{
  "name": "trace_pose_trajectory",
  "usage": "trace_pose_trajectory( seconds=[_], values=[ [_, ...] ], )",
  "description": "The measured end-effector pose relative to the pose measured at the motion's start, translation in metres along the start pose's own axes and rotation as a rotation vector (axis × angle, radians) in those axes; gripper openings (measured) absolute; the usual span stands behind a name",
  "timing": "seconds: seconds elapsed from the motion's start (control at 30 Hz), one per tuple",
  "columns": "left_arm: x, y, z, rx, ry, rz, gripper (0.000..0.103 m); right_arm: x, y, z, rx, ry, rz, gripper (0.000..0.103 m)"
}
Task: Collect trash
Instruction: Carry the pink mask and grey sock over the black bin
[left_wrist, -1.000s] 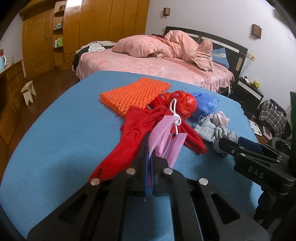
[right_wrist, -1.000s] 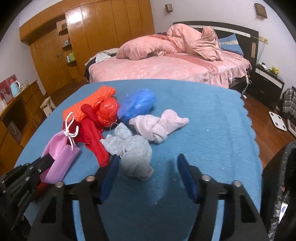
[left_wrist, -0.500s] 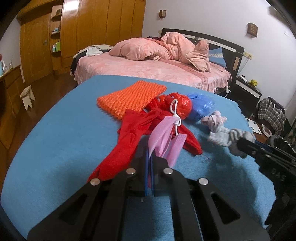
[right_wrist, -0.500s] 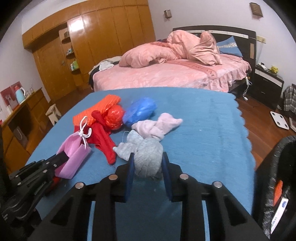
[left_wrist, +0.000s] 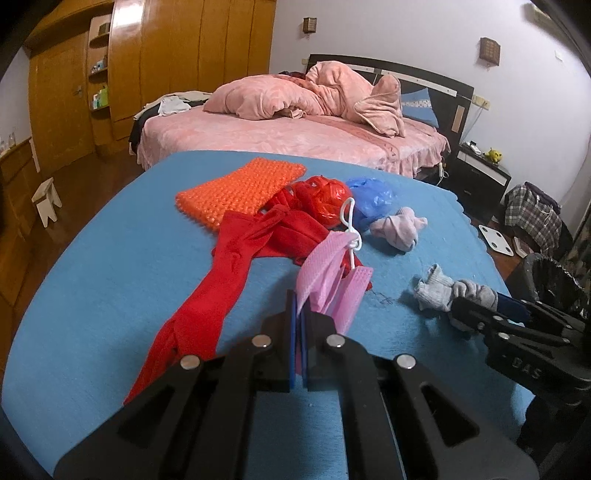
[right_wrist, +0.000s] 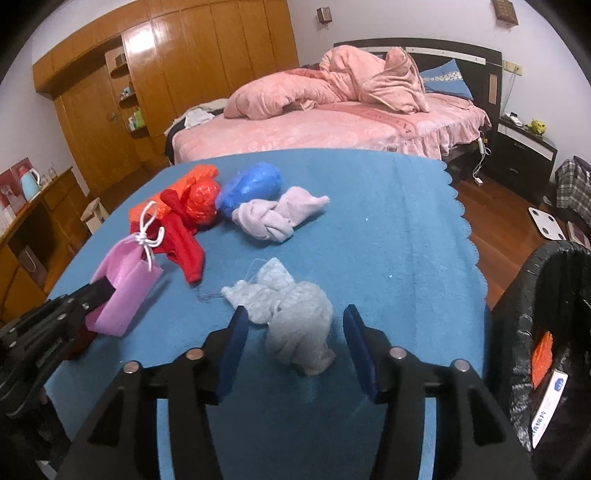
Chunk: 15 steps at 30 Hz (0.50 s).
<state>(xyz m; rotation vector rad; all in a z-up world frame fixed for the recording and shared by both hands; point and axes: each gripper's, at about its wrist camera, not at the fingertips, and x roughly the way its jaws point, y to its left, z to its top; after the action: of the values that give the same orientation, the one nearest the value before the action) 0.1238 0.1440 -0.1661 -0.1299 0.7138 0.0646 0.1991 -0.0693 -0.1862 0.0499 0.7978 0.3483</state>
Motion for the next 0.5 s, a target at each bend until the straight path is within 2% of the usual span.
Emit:
trace_pose_trajectory(
  seconds=[0.07,0.13,0.23,0.5],
  values=[
    [0.001,0.000,0.000,-0.002,0.004,0.001,0.001,0.005,0.000,0.000,-0.003,0.023,0.006,0.050],
    [0.001,0.000,0.001,-0.002,0.006,0.003,0.001,0.005,0.000,-0.002,-0.005,0.028,0.005,0.034],
    [0.001,0.000,0.001,0.002,0.003,0.002,0.001,-0.001,-0.002,-0.001,-0.004,0.011,0.011,0.032],
    [-0.016,-0.013,0.010,0.020,-0.039,-0.021,0.001,-0.043,-0.017,0.010,0.044,-0.107,-0.019,0.032]
  ],
)
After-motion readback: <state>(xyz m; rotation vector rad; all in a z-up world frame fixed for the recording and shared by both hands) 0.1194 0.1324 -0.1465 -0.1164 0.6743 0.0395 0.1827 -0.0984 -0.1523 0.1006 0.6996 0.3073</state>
